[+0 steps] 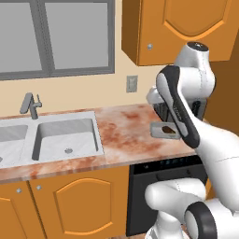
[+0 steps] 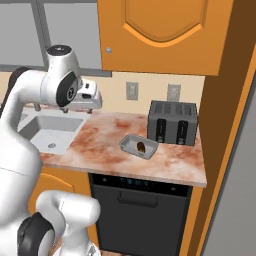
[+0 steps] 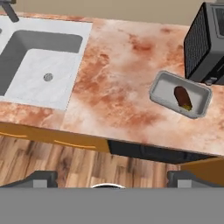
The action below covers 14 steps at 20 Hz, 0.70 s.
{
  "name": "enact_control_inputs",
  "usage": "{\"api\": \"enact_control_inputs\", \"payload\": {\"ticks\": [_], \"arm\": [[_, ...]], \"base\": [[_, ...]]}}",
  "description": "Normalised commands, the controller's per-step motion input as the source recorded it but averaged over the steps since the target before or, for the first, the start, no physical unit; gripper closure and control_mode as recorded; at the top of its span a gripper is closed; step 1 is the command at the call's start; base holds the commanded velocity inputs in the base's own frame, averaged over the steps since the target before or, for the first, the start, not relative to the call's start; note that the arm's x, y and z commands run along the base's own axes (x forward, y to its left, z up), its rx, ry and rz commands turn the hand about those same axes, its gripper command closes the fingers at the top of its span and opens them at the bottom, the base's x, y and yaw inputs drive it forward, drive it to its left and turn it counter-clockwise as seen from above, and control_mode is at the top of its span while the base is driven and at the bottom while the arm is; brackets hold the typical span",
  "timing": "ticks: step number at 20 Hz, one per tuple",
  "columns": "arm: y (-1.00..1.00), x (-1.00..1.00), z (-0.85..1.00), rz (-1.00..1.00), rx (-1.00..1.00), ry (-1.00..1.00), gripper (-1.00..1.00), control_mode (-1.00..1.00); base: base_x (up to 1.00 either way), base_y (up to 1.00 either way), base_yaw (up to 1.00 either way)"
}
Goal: Take the potato and sweet potato out of the freezer and place them in the tupperware container on the counter. Then put the tupperware containing the vegetables back in the freezer.
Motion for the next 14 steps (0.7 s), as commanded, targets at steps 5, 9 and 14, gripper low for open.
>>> {"api": "enact_control_inputs", "payload": {"ticks": [5, 9, 14], "arm": [[0.05, -1.00, 0.17, -0.12, 0.00, -0.04, -1.00, -1.00], [0.00, -1.00, 0.00, -0.13, 0.00, -0.16, -1.00, -1.00], [0.00, -0.88, 0.00, -0.12, 0.00, -0.16, -1.00, -1.00]], "base": [[0.00, 0.00, 0.00], [0.00, 0.00, 0.00], [0.00, 0.00, 0.00]]}}
